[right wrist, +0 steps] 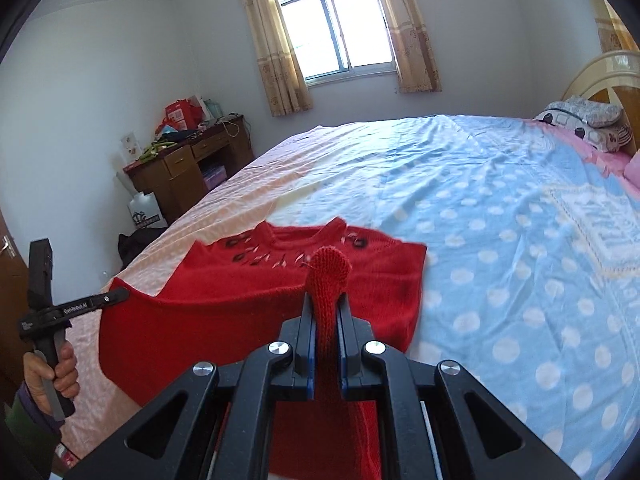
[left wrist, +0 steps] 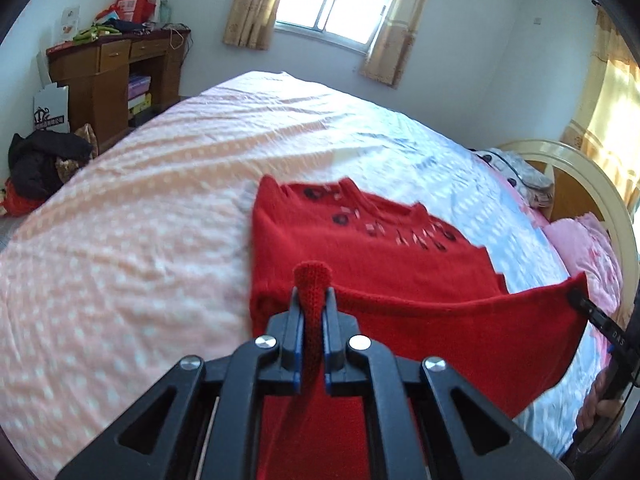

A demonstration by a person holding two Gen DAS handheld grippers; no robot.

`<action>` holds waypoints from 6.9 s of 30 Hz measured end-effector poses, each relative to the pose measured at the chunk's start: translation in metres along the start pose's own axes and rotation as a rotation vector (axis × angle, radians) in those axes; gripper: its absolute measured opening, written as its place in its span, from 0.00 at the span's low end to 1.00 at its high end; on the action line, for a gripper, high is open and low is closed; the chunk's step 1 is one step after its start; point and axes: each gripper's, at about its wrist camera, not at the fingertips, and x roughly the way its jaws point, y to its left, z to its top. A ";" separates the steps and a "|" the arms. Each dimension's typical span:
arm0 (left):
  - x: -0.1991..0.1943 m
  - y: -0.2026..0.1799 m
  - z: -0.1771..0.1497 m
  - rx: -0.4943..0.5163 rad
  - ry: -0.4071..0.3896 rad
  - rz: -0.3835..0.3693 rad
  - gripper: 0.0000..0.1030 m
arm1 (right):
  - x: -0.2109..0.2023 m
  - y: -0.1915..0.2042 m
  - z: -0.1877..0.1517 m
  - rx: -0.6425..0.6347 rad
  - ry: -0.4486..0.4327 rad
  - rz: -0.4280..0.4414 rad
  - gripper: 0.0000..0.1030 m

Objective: Fold small clothes

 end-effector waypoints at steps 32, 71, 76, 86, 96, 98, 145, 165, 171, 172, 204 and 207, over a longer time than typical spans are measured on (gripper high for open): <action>0.191 -0.003 0.095 0.025 0.112 0.323 0.16 | 0.252 -0.064 0.064 0.046 0.233 -0.293 0.07; 0.090 -0.070 -0.016 0.144 0.088 0.517 0.84 | 0.120 -0.005 -0.046 0.054 0.110 -0.212 0.28; 0.076 -0.074 -0.030 0.167 0.061 0.541 0.92 | 0.120 -0.007 -0.045 0.065 0.099 -0.199 0.28; 0.020 -0.021 -0.072 -0.242 -0.008 0.343 0.97 | 0.114 -0.013 -0.048 0.103 0.071 -0.152 0.28; 0.059 -0.021 -0.056 -0.414 -0.057 0.145 0.94 | 0.111 -0.017 -0.049 0.125 0.059 -0.123 0.28; 0.065 -0.014 -0.049 -0.473 -0.089 0.130 0.94 | 0.111 -0.016 -0.048 0.126 0.056 -0.120 0.28; 0.075 -0.127 0.012 0.041 -0.171 0.114 0.26 | 0.071 -0.007 -0.040 0.229 0.084 0.053 0.24; 0.107 -0.124 -0.011 0.039 -0.089 0.124 0.26 | 0.103 0.006 -0.021 0.166 0.154 0.113 0.36; 0.108 -0.118 -0.011 0.015 -0.089 0.091 0.26 | 0.131 0.014 0.005 0.173 0.193 0.203 0.40; 0.108 -0.118 -0.011 0.013 -0.089 0.087 0.26 | 0.136 0.016 0.007 0.177 0.204 0.216 0.40; 0.104 -0.107 -0.015 -0.047 -0.098 0.010 0.27 | 0.218 0.066 0.043 0.184 0.367 0.353 0.50; 0.102 -0.106 -0.016 -0.055 -0.100 -0.001 0.27 | 0.229 0.083 0.048 0.094 0.385 0.329 0.50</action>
